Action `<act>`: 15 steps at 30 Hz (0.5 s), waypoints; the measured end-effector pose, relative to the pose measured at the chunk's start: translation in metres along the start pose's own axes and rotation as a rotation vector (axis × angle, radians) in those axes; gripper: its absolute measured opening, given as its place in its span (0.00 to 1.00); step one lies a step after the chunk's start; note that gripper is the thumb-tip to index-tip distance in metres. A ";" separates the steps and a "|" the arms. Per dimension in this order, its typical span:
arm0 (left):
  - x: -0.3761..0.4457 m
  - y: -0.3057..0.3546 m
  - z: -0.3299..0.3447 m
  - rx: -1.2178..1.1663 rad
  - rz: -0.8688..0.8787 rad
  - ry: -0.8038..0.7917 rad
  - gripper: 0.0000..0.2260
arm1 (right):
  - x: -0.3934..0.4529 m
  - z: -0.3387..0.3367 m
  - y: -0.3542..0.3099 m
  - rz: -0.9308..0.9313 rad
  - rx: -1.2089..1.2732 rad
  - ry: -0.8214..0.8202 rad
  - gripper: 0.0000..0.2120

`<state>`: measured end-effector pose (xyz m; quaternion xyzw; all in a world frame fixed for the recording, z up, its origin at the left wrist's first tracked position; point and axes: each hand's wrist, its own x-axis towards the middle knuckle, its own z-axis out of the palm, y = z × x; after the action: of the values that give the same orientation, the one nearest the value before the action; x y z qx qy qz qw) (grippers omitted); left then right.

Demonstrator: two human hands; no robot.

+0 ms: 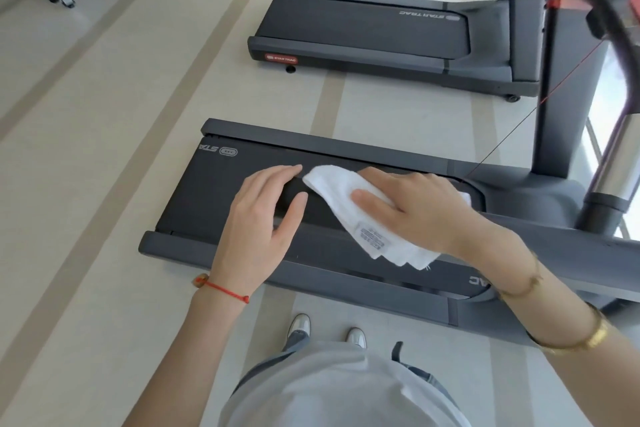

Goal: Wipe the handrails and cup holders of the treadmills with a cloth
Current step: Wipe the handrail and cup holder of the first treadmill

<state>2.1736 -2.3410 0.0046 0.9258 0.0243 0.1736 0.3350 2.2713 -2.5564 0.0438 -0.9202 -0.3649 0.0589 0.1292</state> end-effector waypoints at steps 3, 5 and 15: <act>0.001 -0.005 -0.002 -0.018 0.009 -0.010 0.18 | -0.007 -0.002 -0.001 0.024 -0.009 0.012 0.19; 0.001 -0.010 -0.004 -0.025 0.013 -0.023 0.18 | 0.008 -0.002 -0.007 0.041 0.021 -0.059 0.19; 0.001 -0.017 -0.013 -0.087 0.012 -0.098 0.20 | 0.042 0.005 -0.018 0.088 0.164 -0.200 0.20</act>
<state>2.1714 -2.3193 0.0035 0.9178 -0.0055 0.1313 0.3746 2.2886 -2.5137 0.0431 -0.9112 -0.3292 0.1856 0.1642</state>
